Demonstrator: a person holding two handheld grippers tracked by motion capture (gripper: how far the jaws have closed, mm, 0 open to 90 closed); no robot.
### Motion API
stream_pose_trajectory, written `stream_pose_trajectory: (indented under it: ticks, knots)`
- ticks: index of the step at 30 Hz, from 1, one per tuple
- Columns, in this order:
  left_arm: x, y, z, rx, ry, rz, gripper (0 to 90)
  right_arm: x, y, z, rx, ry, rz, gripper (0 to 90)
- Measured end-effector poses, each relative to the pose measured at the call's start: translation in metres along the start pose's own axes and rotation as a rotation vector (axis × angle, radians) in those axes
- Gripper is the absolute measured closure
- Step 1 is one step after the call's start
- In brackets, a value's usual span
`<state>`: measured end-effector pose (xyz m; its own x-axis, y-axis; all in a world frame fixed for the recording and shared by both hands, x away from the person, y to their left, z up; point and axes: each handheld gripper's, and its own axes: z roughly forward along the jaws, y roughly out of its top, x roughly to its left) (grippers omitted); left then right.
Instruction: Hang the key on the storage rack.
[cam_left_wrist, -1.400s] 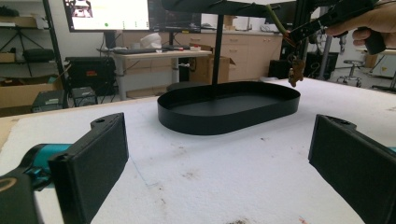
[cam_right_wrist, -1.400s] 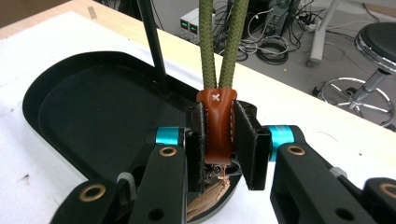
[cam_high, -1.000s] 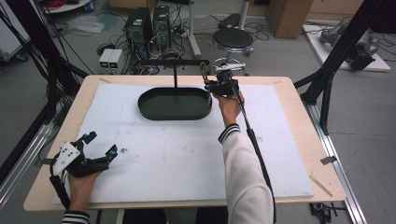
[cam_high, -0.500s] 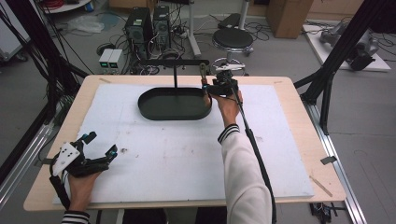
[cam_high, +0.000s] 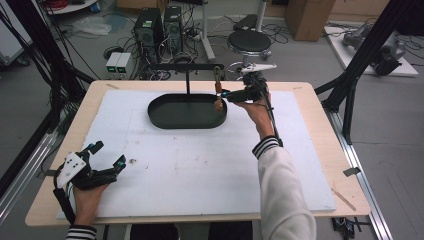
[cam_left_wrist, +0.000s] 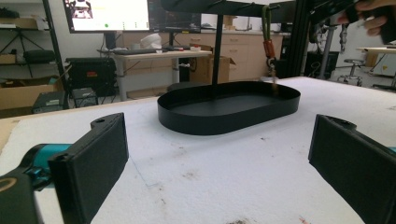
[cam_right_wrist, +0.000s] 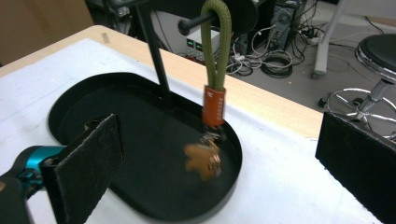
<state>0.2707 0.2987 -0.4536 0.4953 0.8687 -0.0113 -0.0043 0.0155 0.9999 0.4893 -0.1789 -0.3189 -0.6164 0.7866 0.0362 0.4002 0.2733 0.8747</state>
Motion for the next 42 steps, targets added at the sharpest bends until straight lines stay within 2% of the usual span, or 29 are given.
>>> stream_pose_trajectory:
  ticks: [1,2,3,7,10,17,18,21,26,30,34,36,39,42]
  knots:
    - [0.000,0.000,0.000,-0.002,0.001,-0.006,5.3,0.000,-0.001,-0.007,-0.018,0.005,-0.005,0.3]
    - [0.000,0.000,0.000,-0.002,0.000,-0.011,5.3,-0.002,-0.006,-0.022,-0.055,0.026,-0.005,0.3]
    - [0.000,0.000,0.000,-0.002,0.000,-0.010,5.3,-0.002,-0.006,-0.022,-0.055,0.026,-0.005,0.3]
    - [0.000,0.000,0.000,0.000,0.000,-0.006,5.3,-0.009,-0.026,-0.054,-0.093,0.039,-0.007,0.3]
    - [0.001,0.000,0.000,0.003,-0.002,-0.007,5.3,-0.015,-0.047,-0.079,-0.136,0.066,0.004,0.3]
    - [0.000,0.000,0.001,0.008,-0.003,-0.001,5.3,-0.021,-0.098,-0.129,-0.197,0.089,-0.024,0.3]
    - [0.000,0.000,0.001,0.008,-0.002,0.001,5.3,-0.021,-0.104,-0.135,-0.192,0.085,-0.021,0.3]
    - [0.000,0.000,0.001,0.009,-0.001,-0.001,5.3,-0.022,-0.125,-0.148,-0.247,0.065,-0.041,0.3]
    - [-0.001,0.000,0.001,0.011,-0.001,0.007,5.3,-0.022,-0.163,-0.162,-0.357,0.047,-0.027,0.3]
    - [-0.001,0.000,0.001,0.012,-0.001,0.006,5.3,-0.021,-0.190,-0.163,-0.393,-0.018,-0.027,0.3]
    - [-0.001,0.000,0.001,0.013,-0.001,0.012,5.3,-0.022,-0.210,-0.161,-0.431,-0.004,0.000,0.3]
    - [-0.001,0.000,0.001,0.015,-0.001,0.016,5.3,-0.020,-0.218,-0.158,-0.451,0.004,-0.012,0.3]
    - [-0.002,0.000,0.001,0.014,0.001,0.021,5.3,-0.019,-0.227,-0.152,-0.450,0.018,-0.004,0.3]
    - [-0.002,0.000,0.001,0.012,0.001,0.023,5.3,-0.018,-0.233,-0.149,-0.452,0.008,-0.005,0.3]
